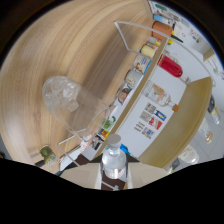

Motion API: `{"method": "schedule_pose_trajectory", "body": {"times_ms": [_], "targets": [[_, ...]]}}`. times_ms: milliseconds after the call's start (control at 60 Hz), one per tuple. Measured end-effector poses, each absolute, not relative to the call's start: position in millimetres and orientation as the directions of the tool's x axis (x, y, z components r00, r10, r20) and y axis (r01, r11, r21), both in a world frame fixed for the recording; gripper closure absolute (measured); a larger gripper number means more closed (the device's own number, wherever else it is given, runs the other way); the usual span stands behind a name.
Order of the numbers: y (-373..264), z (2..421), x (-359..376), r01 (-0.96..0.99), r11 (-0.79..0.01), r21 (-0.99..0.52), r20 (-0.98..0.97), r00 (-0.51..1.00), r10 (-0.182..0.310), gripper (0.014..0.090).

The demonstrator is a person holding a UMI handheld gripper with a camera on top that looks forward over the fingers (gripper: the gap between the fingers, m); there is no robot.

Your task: Make me a cup of Mojito.

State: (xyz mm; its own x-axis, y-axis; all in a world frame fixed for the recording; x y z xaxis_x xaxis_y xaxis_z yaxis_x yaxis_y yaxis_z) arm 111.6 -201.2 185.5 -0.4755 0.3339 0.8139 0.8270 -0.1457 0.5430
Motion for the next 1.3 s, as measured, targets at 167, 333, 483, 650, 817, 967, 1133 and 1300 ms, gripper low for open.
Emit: {"method": "schedule_pose_trajectory", "body": {"times_ms": [167,333,483,650,817,967,1133,1300], "targets": [[-201,203,104,0.963,-0.176,0.203,0.944,-0.144,0.297,0.0704],[-203,238,101,0.908,-0.186,-0.376,0.892,0.409,0.195,0.0702],[-205,246,118,0.6,-0.187,-0.778,0.588,0.8,0.122,0.0701],[-204,196,136,0.22,-0.289,-0.932,0.194,0.974,0.116,0.07],[-198,125,148,0.066,-0.407,-0.911,0.031,0.995,0.092,0.0704],[-196,77,146,0.024,-0.473,-0.881,-0.025,0.995,0.097,0.0703],[-196,44,144,0.009,-0.524,-0.852,-0.051,0.994,0.101,0.0703],[-200,28,145,0.02,-0.546,-0.838,-0.04,0.994,0.098,0.0701]]}}
